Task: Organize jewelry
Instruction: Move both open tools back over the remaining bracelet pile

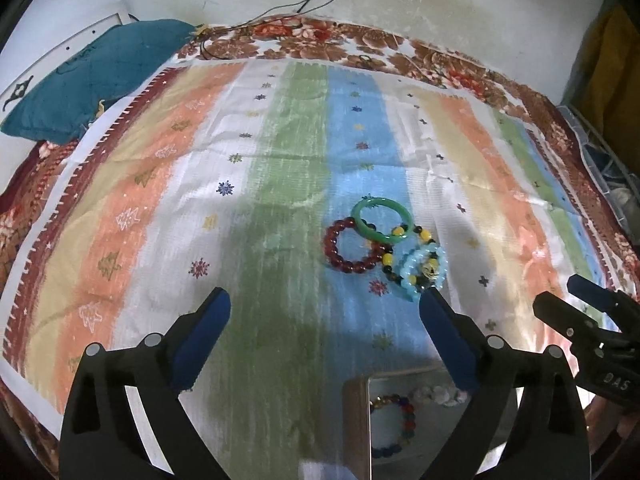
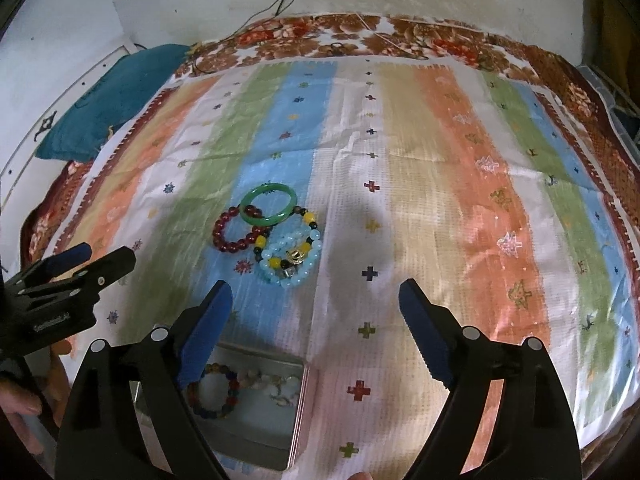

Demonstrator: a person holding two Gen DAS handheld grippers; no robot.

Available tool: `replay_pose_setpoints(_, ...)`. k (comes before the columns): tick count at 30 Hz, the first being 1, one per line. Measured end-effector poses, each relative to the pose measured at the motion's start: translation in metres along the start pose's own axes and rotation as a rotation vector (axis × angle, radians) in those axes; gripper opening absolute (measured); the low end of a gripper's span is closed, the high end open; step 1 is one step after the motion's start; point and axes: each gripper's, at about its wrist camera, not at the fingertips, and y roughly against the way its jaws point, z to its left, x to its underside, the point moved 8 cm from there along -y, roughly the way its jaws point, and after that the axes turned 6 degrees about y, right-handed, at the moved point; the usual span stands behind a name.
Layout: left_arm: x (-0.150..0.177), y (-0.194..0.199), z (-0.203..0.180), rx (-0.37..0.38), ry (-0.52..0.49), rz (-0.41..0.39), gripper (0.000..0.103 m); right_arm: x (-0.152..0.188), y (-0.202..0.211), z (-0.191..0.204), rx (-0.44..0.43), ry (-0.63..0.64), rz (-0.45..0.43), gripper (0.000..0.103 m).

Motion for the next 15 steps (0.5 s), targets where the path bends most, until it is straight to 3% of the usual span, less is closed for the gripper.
replay_pose_setpoints(6, -0.007, -0.011, 0.001, -0.002, 0.012, 0.009, 0.094, -0.003, -0.003, 0.000, -0.035, -0.009, -0.005, 0.086)
replay_pose_setpoints(15, -0.012, -0.029, 0.007, -0.014, 0.033, 0.042, 0.094, -0.012, -0.019, -0.006, 0.006, 0.007, 0.009, 0.086)
